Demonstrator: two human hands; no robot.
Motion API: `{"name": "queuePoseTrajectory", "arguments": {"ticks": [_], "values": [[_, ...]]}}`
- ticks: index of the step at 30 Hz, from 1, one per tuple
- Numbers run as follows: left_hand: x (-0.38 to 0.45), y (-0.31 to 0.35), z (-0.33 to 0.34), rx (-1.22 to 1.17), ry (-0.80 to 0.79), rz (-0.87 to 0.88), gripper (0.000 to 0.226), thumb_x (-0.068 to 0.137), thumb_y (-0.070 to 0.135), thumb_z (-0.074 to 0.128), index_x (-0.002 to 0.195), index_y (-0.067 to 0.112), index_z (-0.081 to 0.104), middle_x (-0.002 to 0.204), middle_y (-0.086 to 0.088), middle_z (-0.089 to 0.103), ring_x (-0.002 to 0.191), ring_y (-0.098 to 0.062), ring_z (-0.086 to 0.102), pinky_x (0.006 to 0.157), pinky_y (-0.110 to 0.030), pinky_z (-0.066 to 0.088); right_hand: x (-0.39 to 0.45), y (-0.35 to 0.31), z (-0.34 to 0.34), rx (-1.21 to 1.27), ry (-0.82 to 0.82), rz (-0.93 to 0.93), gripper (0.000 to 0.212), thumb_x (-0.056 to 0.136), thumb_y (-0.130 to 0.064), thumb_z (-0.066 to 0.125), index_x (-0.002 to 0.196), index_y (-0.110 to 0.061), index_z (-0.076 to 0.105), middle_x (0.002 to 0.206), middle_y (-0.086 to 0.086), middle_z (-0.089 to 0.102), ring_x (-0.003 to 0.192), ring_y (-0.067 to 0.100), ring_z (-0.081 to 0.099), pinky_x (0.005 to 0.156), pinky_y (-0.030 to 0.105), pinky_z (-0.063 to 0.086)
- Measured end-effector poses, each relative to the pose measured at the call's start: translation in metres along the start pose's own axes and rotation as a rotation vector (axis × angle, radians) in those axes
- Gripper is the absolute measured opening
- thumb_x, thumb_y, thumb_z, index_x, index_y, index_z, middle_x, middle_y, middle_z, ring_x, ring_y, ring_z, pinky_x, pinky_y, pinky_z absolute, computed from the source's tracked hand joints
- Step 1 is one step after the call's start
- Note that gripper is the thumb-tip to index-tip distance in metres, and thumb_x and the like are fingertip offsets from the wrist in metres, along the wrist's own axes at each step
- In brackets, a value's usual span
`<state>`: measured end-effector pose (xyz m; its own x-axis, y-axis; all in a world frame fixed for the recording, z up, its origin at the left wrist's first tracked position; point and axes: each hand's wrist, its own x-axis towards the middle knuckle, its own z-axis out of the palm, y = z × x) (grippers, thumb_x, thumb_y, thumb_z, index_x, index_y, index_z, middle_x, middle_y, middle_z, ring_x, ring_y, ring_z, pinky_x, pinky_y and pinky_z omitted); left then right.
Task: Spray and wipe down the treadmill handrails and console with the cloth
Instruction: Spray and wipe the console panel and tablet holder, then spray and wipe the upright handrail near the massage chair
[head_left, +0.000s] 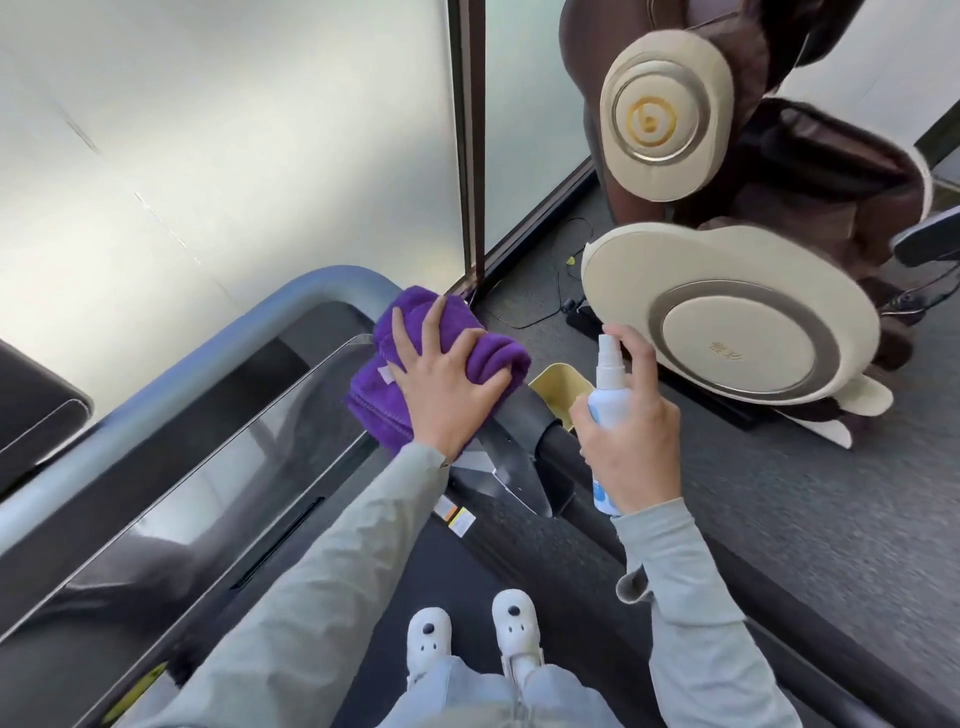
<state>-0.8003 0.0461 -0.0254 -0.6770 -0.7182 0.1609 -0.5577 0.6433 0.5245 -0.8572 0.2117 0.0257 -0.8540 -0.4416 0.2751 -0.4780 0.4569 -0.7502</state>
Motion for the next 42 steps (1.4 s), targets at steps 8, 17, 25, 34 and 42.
{"name": "queuePoseTrajectory", "arguments": {"ticks": [8,17,25,34,42], "values": [[0.018,-0.003,-0.003,0.061,-0.079,-0.044,0.047,0.078,0.059,0.064,0.121,0.039,0.062,0.158,0.003,0.021,0.147,-0.034,-0.008,0.111,-0.07,0.002,0.004,0.001,0.003,0.006,-0.052,0.029,0.063,0.076,0.001,0.065,0.134,-0.018,0.049,0.096,0.009,0.067,0.072,0.038,0.053,0.066,0.033,0.033],[-0.014,0.019,0.009,0.103,-0.06,-0.015,0.045,0.075,0.06,0.06,0.113,0.036,0.063,0.157,0.004,0.026,0.147,-0.036,-0.003,0.105,-0.067,0.024,-0.011,0.007,-0.017,0.044,-0.049,0.021,0.064,0.077,-0.001,0.067,0.135,-0.021,0.048,0.1,0.004,0.067,0.08,0.035,0.058,0.079,0.036,0.045],[-0.034,0.035,0.002,-0.026,0.027,-0.073,0.029,0.08,0.038,0.069,0.104,0.022,0.066,0.141,0.002,0.044,0.133,-0.035,0.026,0.095,-0.05,0.036,-0.024,0.016,-0.036,0.069,-0.128,-0.006,0.063,0.079,-0.002,0.066,0.135,-0.023,0.047,0.101,0.007,0.067,0.079,0.035,0.058,0.07,0.036,0.046],[-0.106,0.018,-0.039,-0.353,0.242,-0.216,0.018,0.073,0.012,0.078,0.089,0.012,0.071,0.122,-0.003,0.057,0.117,-0.032,0.046,0.105,-0.035,0.033,-0.048,0.029,-0.072,0.03,-0.146,-0.061,0.069,0.079,-0.005,0.067,0.14,-0.026,0.042,0.114,0.004,0.067,0.085,0.038,0.06,0.077,0.037,0.044],[-0.156,0.032,-0.049,-0.437,0.223,-0.205,0.02,0.075,0.015,0.076,0.094,0.016,0.071,0.125,0.0,0.055,0.121,-0.03,0.045,0.107,-0.04,0.034,-0.081,0.028,-0.119,0.142,-0.142,0.017,0.072,0.077,-0.014,0.067,0.134,-0.047,0.038,0.094,-0.012,0.066,0.068,0.034,0.066,0.076,0.049,0.057]]}}
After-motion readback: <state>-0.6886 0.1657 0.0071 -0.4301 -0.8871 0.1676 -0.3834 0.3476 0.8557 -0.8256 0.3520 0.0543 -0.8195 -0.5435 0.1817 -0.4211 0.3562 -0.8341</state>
